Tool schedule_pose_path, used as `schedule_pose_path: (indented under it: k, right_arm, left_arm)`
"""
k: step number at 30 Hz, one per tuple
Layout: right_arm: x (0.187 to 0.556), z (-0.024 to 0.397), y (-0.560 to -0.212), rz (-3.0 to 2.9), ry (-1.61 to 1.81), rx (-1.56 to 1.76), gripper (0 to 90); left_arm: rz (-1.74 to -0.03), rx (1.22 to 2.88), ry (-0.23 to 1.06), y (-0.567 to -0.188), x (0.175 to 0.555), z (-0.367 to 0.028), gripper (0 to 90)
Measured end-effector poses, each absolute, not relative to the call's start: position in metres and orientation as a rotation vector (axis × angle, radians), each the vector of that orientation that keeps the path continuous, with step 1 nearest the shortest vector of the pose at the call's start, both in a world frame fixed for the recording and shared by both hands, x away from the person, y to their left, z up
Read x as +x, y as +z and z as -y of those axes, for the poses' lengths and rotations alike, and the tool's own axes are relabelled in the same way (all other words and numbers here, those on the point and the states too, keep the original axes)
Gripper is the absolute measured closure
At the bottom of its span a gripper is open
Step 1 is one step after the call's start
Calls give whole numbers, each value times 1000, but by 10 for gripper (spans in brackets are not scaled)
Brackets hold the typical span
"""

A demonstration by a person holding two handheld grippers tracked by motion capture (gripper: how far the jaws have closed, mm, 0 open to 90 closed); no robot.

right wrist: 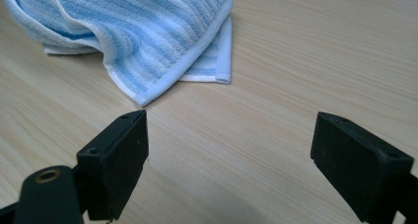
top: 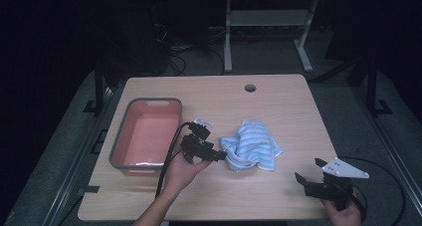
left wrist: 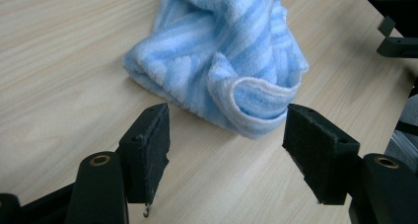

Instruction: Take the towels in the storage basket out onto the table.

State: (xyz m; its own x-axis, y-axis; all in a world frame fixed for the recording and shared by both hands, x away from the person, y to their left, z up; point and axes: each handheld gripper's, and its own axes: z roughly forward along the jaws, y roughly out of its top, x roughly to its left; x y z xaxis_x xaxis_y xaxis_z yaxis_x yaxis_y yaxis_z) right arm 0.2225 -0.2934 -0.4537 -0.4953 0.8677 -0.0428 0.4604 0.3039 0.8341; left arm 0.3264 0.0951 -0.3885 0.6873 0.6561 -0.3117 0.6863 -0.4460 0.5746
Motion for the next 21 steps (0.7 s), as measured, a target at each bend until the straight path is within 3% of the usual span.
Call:
schedule_pose_path:
  k: [21]
  right_arm:
    - [223, 292, -455, -2087, 1082, 1178, 141]
  left_arm:
    - [-996, 2165, -85, -402, 307, -102, 336]
